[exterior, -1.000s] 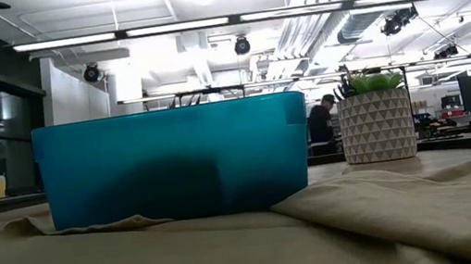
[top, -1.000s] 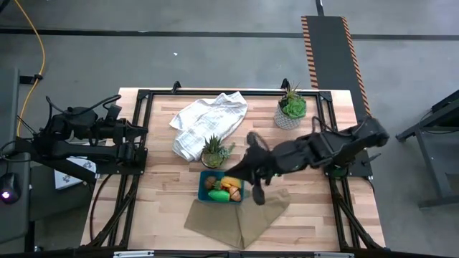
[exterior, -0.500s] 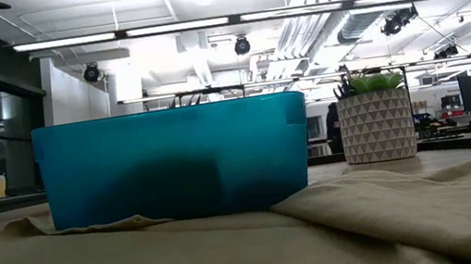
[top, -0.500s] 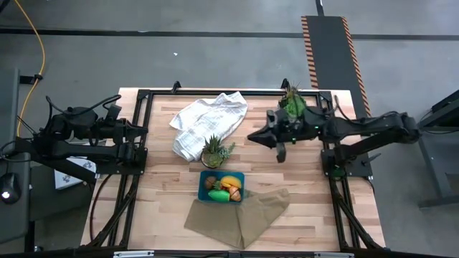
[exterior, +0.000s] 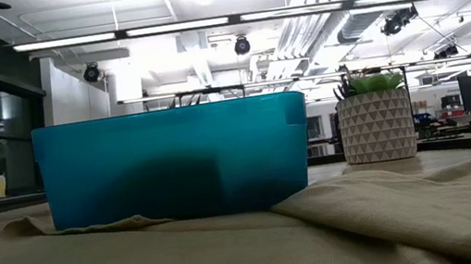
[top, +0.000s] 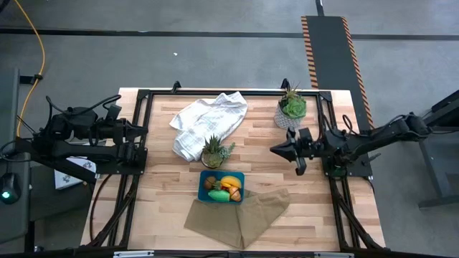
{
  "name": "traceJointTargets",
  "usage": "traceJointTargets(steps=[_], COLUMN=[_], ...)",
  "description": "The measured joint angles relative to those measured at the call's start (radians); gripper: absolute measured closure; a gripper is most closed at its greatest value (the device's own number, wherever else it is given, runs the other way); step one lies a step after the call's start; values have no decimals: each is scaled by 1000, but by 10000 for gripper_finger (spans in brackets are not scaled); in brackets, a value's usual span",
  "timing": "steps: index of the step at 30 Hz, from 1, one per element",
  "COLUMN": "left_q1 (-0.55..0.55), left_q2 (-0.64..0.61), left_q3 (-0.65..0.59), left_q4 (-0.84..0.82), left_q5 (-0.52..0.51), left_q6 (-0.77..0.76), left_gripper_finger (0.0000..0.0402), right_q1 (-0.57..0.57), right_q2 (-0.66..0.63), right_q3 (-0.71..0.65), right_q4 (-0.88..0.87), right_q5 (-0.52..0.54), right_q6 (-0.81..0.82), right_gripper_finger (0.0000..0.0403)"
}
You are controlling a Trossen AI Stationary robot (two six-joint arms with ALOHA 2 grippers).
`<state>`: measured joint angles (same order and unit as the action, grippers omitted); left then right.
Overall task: Pick and placing Produce into tupperware
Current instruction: Return to Home Position
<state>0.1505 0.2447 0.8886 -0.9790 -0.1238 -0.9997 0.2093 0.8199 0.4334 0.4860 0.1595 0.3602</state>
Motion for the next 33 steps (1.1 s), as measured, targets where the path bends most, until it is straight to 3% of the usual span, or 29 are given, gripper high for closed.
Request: traceJointTargets(steps=[19, 33], left_q1=[0, 0], left_q2=[5, 9], left_q3=[0, 0], left_q4=[0, 0], left_q5=[0, 0], left_q6=[0, 0], left_gripper_finger=[245, 245], right_q1=[9, 9], right_q2=[-234, -293], right_q3=[-342, -424], right_q4=[177, 253], right_q5=[-31, -64], right_q6=[35, 1], right_gripper_finger=[403, 403])
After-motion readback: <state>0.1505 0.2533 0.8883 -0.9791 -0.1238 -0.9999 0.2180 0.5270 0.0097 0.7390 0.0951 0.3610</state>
